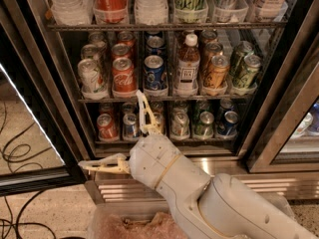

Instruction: Pick coke can from middle shelf of fridge

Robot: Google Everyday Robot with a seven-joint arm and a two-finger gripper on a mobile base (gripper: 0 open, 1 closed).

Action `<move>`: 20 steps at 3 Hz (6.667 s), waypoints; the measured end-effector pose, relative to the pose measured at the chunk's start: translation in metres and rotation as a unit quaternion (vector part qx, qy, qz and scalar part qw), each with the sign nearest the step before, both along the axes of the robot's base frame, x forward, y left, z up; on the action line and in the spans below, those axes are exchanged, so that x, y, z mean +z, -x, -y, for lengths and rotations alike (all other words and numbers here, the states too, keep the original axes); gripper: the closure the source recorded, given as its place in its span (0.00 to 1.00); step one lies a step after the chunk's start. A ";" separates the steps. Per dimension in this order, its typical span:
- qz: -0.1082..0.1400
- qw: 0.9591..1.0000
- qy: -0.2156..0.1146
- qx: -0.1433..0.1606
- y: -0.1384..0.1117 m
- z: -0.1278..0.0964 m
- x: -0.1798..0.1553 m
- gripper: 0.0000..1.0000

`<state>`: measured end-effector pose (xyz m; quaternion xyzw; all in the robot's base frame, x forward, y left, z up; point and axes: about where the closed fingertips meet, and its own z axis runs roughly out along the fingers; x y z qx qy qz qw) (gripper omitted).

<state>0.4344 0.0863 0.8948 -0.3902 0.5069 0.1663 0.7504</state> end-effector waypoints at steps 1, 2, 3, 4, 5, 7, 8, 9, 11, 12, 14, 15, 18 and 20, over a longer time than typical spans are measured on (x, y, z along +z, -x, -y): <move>-0.010 0.999 -0.003 -0.033 -0.017 0.008 0.000 0.00; -0.024 0.997 0.012 -0.066 -0.030 0.018 -0.011 0.00; -0.024 0.997 0.012 -0.066 -0.030 0.018 -0.011 0.00; -0.029 0.995 0.019 -0.097 -0.047 0.025 -0.014 0.00; -0.040 0.988 0.014 -0.147 -0.084 0.017 -0.015 0.00; -0.027 0.982 0.022 -0.183 -0.094 0.022 -0.013 0.00; -0.037 0.979 0.019 -0.201 -0.099 0.026 -0.016 0.00; -0.055 0.970 -0.005 -0.238 -0.106 0.012 -0.021 0.00; -0.072 0.960 -0.020 -0.269 -0.113 0.024 -0.024 0.00; -0.087 0.952 -0.011 -0.294 -0.123 0.027 -0.033 0.00; -0.135 0.924 0.008 -0.357 -0.147 0.038 -0.058 0.00; -0.134 0.925 0.008 -0.355 -0.147 0.037 -0.058 0.00; -0.132 0.938 -0.070 -0.312 -0.171 0.011 -0.070 0.00; -0.121 0.935 -0.090 -0.320 -0.183 -0.001 -0.064 0.00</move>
Offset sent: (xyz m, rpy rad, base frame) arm 0.0116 -0.0056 0.0003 0.0044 0.0126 -0.0433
